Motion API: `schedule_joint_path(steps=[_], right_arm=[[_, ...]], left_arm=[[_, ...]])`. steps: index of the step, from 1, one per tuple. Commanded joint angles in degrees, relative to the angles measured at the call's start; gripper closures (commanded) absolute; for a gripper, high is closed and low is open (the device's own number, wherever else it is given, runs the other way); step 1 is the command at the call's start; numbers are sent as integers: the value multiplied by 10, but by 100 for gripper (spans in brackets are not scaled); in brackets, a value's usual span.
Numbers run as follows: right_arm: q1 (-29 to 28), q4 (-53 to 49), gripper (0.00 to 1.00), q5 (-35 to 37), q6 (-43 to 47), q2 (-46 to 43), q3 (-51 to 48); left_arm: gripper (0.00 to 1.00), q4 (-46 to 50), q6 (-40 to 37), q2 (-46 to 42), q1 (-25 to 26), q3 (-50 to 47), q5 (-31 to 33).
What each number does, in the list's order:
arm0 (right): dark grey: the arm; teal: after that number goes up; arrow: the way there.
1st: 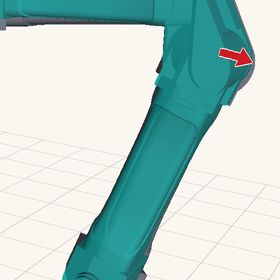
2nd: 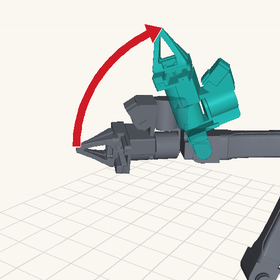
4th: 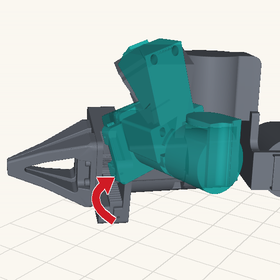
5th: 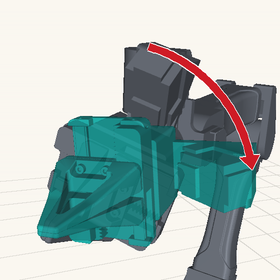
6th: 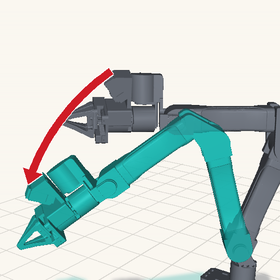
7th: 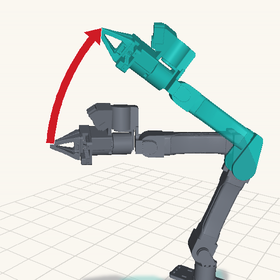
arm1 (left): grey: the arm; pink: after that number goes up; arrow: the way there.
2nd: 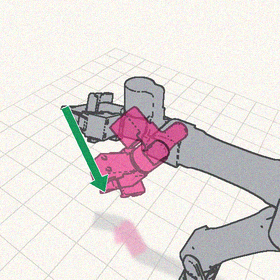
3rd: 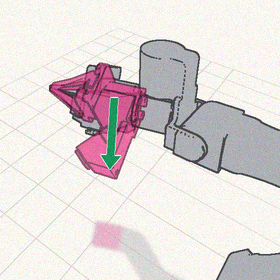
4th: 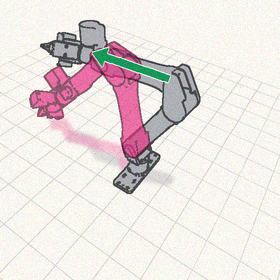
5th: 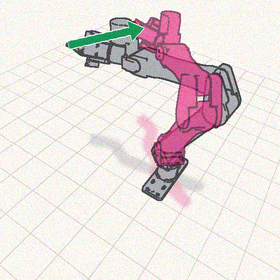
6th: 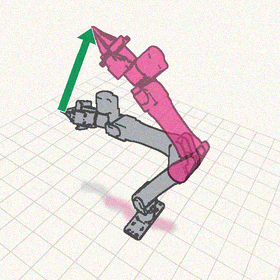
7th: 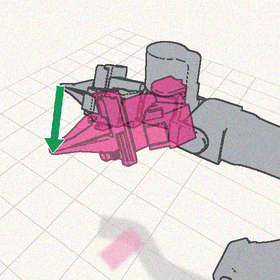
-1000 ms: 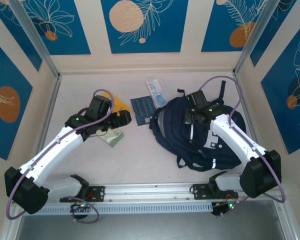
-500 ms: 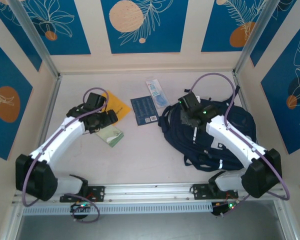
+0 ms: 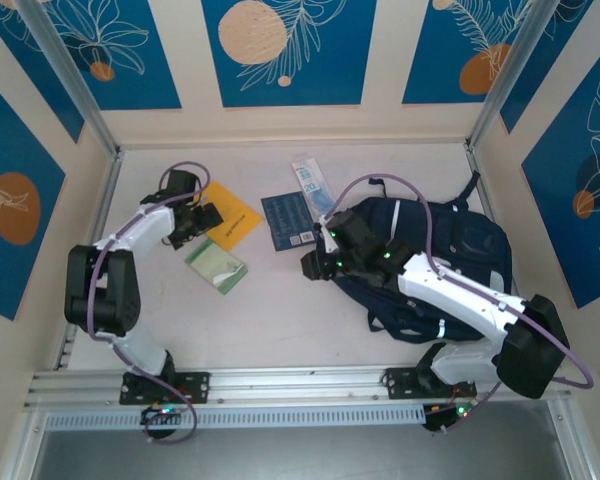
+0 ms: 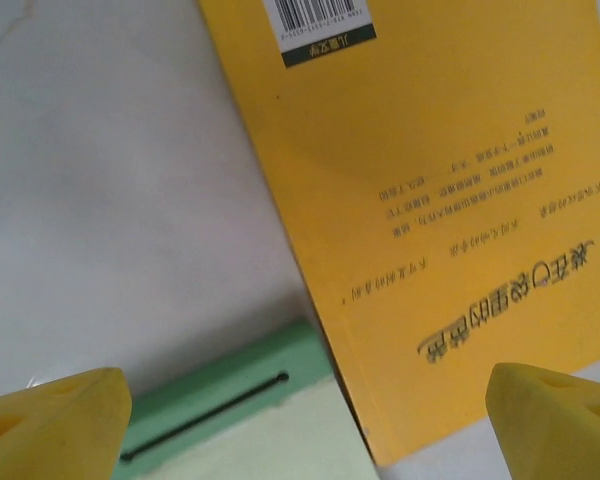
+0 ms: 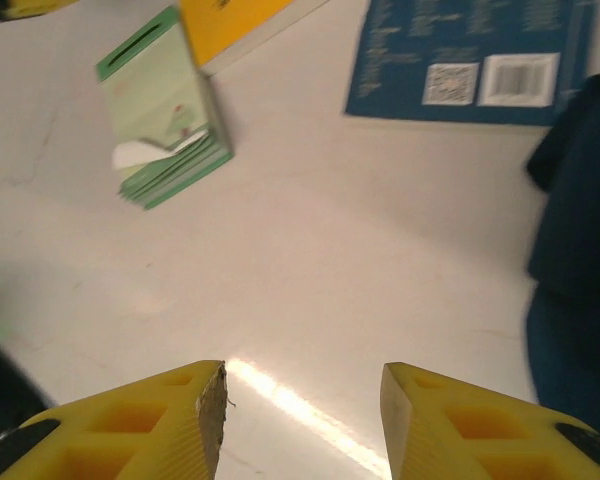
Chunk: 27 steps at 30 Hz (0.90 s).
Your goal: Pack books, pencil case, and school supplies into a backpack
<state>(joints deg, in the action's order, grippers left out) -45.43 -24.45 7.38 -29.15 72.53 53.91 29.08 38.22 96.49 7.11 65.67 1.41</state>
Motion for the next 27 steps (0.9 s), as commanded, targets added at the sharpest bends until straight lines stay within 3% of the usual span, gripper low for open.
schedule_joint_path(steps=[1,4,12,27], right_arm=[[-8,40,55,-50,-21,-18,-25],[-7,61,55,-58,-30,-33,-54],[0,76,55,-80,-33,-57,-87],[31,116,55,-144,-108,41,-82]], left_arm=[[8,-70,-40,37,-16,-5,-96],[9,-84,-47,67,-15,-3,-144],[11,-79,-54,89,-14,-23,-139],[11,-94,48,-68,16,-182,-183]])
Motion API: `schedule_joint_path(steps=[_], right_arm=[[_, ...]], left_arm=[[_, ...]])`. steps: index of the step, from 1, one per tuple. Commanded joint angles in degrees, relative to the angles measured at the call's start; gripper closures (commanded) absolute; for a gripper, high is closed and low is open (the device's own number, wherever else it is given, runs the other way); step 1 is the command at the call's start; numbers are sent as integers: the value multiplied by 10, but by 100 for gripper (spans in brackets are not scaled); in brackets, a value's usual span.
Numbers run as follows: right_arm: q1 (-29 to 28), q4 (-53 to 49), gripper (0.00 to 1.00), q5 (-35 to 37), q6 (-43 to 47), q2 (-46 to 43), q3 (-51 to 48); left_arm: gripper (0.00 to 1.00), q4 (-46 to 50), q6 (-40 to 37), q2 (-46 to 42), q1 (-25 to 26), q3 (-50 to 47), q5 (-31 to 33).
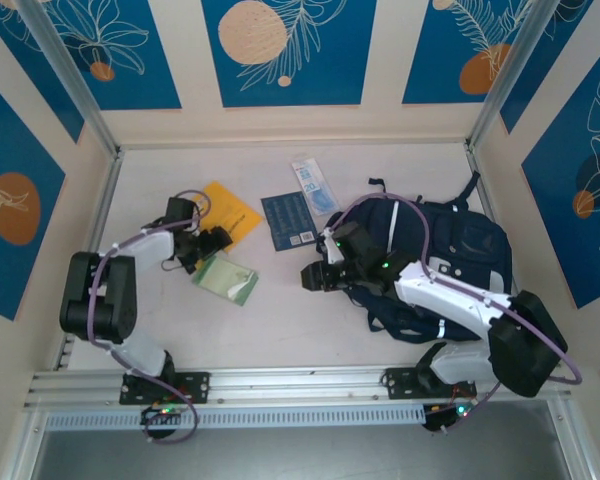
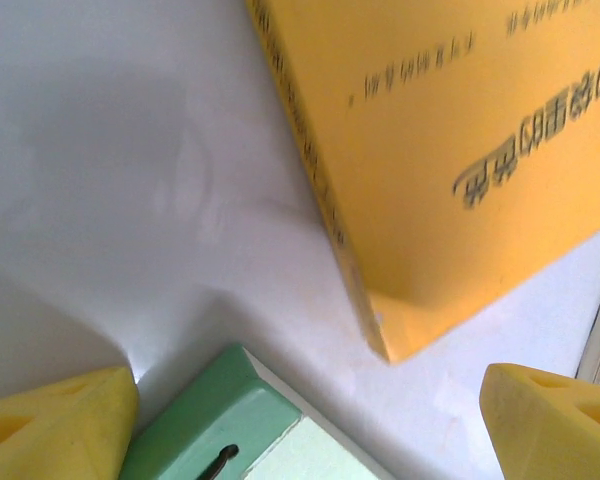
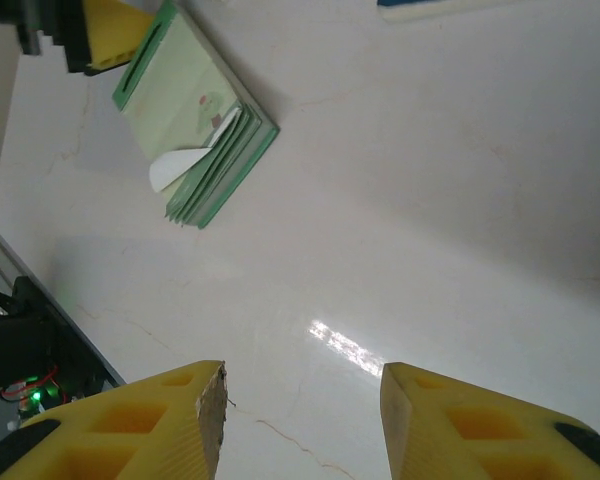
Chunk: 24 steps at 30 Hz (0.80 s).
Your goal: Pack books, pencil case, and school supplies into a backpack
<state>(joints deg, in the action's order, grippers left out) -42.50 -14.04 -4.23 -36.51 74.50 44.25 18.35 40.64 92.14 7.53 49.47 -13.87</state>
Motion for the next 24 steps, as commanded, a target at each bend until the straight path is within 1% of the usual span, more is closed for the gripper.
schedule_joint_path(steps=[1,4,9,14,17,21,24], right_arm=[[3,10,56,-28,-48,34,21],[5,2,56,-34,-77,76,45],[3,23,57,-64,-121,132,68],[-3,21,54,-82,-152,190,103],[-9,6,51,-83,-165,230,130],[-22,-57,52,-66,-156,287,179],[-32,-62,52,-49,-146,302,182]], left_arm=[[11,15,26,-34,18,-31,-30],[11,11,37,-64,36,-69,-34],[11,-12,66,-119,65,-135,-51],[11,-18,69,-161,101,-160,-80],[11,-7,60,-182,118,-165,-81],[11,-9,60,-204,128,-187,-90],[11,-6,49,-209,133,-196,-95]])
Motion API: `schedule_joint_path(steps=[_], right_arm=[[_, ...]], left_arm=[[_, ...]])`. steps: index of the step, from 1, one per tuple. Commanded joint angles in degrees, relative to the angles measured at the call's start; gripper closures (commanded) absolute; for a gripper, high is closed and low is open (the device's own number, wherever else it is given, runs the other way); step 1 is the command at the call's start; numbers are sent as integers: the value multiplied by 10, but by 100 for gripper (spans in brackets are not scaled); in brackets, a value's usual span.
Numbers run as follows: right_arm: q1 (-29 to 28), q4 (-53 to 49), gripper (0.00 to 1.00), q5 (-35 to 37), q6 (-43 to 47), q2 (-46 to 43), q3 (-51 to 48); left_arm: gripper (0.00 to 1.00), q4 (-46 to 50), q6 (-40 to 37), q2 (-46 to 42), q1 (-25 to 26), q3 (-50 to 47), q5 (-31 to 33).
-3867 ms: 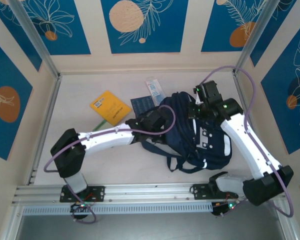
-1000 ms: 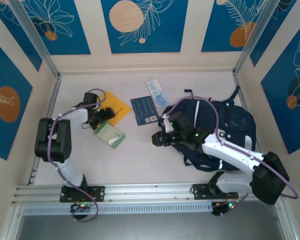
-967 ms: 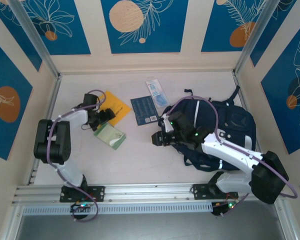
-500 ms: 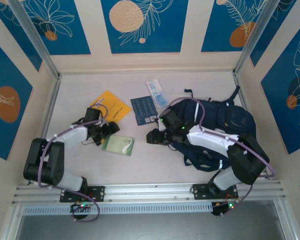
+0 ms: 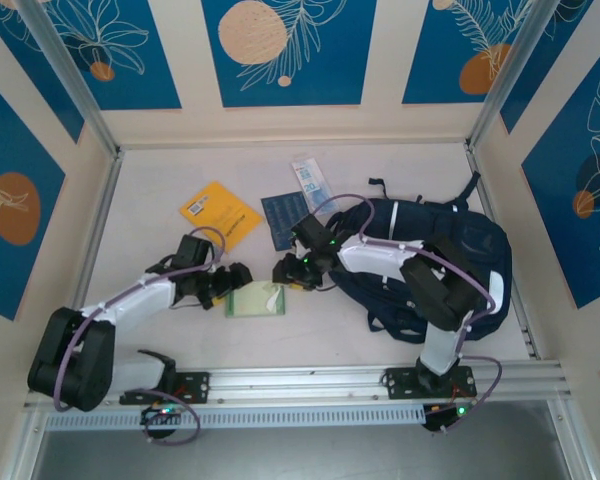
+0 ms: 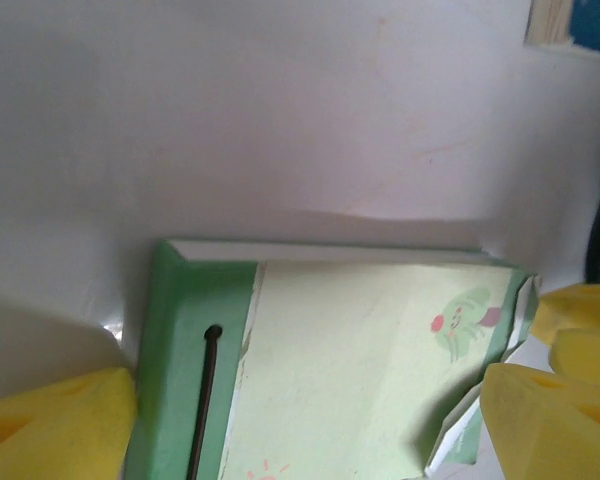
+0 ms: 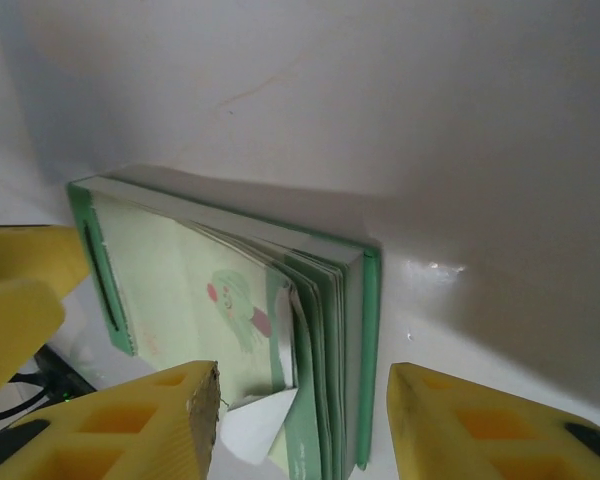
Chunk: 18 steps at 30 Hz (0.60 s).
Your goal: Pack books, pencil case, and school supplies into a backpack
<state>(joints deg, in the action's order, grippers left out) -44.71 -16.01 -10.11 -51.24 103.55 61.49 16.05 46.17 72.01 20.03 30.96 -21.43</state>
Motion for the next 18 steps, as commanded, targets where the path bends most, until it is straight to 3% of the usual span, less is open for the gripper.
schedule_joint_path(steps=[1,5,12,18], right_arm=[[-13,-45,52,11,3,16,10],[-17,-43,56,15,5,30,6],[-17,-3,81,6,-14,45,-22],[-12,23,87,-2,-23,58,-43]], left_arm=[[11,20,-13,-10,10,-13,-18],[11,34,-28,-14,20,-13,-11],[11,39,-38,-9,48,-7,0],[12,12,-27,5,59,0,-47]])
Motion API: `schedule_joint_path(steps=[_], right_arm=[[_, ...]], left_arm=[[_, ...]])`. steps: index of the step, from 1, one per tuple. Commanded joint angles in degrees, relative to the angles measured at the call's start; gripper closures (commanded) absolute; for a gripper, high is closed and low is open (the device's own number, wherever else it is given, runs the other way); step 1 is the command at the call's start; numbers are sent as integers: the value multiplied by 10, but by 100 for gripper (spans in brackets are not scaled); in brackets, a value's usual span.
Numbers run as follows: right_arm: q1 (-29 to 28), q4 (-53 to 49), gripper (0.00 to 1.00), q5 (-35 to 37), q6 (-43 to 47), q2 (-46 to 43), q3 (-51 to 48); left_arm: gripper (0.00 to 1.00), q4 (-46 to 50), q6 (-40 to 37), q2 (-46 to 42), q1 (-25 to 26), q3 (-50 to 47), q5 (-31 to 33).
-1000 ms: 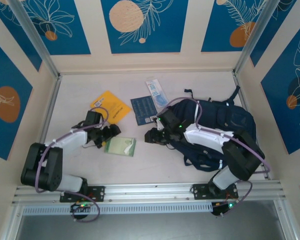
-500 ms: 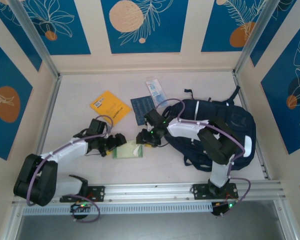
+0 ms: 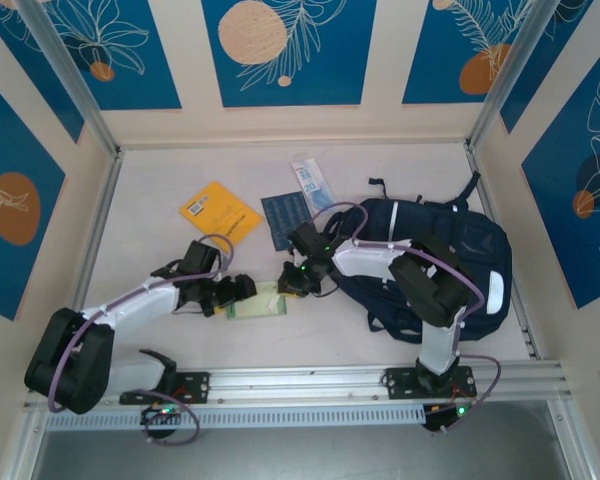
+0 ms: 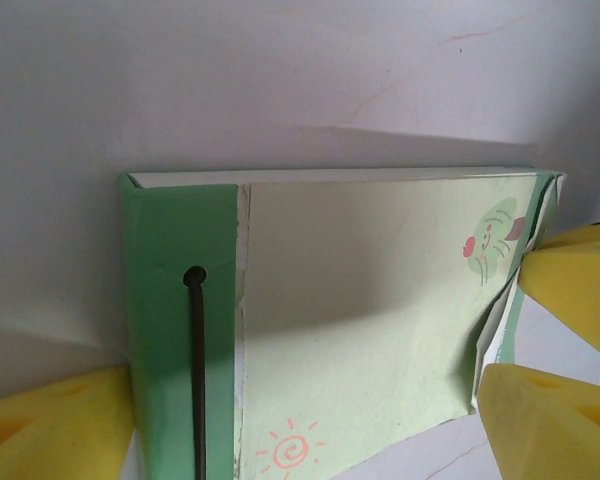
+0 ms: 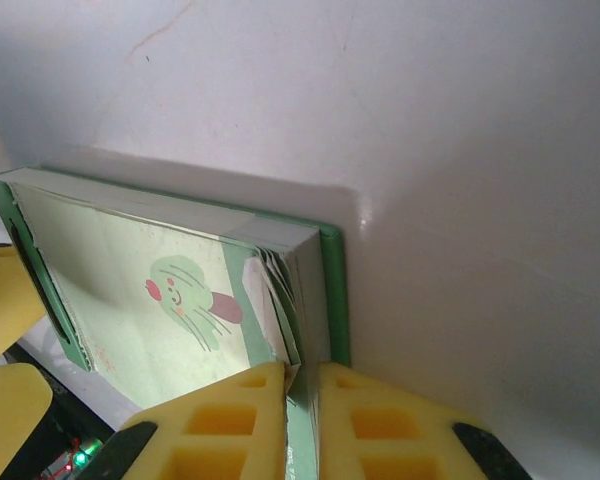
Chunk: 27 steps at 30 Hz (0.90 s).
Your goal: Pack books, pencil case, and school supplies into a backpack
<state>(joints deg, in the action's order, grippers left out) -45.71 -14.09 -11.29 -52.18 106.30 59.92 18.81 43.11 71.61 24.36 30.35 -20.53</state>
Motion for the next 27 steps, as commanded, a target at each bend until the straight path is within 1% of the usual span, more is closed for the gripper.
schedule_joint_path(steps=[1,7,11,14,17,22,24,27], right_arm=[[1,11,88,5,-16,33,-32],[21,56,89,-17,-29,36,-65],[29,68,90,-25,-30,35,-76],[33,73,90,-26,-29,33,-81],[38,76,90,-27,-29,26,-87],[41,79,90,-27,-29,11,-93],[41,80,90,-27,-29,5,-95],[41,82,90,-29,-30,1,-99]], left_arm=[[13,-20,5,4,16,8,-65],[13,-15,9,-56,17,32,-109],[15,-21,31,-101,16,35,-119],[18,-22,37,-116,17,31,-124],[24,-22,35,-111,16,21,-120],[37,-38,32,-68,17,8,-112],[41,-50,33,-50,16,7,-112],[43,-67,34,-27,17,8,-112]])
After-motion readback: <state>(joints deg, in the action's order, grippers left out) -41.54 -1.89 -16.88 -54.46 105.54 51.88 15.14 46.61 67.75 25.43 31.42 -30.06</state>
